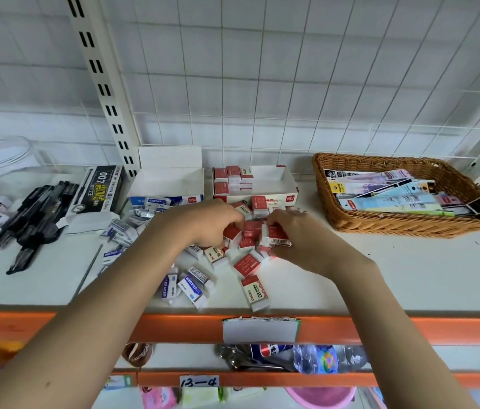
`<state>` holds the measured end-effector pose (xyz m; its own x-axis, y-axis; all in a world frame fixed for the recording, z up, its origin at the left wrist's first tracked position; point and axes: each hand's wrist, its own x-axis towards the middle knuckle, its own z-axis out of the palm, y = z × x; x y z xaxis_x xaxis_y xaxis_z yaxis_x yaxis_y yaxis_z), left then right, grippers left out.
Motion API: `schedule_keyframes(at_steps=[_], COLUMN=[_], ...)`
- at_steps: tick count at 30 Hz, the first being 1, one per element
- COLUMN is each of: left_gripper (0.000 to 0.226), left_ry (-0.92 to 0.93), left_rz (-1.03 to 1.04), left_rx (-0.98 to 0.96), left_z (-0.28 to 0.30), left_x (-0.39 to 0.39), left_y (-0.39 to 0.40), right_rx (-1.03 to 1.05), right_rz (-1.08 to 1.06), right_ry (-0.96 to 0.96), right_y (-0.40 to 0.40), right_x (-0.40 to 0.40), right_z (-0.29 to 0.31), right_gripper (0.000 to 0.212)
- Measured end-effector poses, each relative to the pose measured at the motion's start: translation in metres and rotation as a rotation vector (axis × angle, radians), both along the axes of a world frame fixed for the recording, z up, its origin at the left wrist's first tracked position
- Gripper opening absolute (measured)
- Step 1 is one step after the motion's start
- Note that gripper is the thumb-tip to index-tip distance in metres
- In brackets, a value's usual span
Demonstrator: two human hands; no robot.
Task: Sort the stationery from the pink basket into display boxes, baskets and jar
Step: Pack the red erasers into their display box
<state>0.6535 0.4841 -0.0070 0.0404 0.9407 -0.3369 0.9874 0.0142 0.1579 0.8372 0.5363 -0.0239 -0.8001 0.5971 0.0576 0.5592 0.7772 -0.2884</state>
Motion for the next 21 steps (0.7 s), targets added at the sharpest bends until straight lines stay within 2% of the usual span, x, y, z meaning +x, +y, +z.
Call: schedule_keyframes(at_steps=[4, 10, 16, 21], left_gripper=[0.048, 0.052, 0.035, 0.034], left_ry=[0.016, 0.022, 0.017, -0.035], left_rz=[-0.027, -0.04, -0.047, -0.037], left_rx=[-0.049, -0.021, -0.033, -0.046], left_z=[-0.002, -0.004, -0.008, -0.009], left_x=[-0.003, -0.007, -0.017, -0.019], left_y=[0.001, 0.003, 0.011, 0.013], right_rx=[-0.033, -0.022, -0.076, -0.059], right_rz=[-0.049, -0.049, -0.058, -0.116], right_ry=[0.023, 0.066, 0.118, 0.197], right_y=[-0.001, -0.001, 0.009, 0.024], right_x=[0.0, 0.004, 0.011, 0.006], right_z=[-0.006, -0.003, 0.007, 0.017], right_gripper=[0.036, 0.029, 0.027, 0.017])
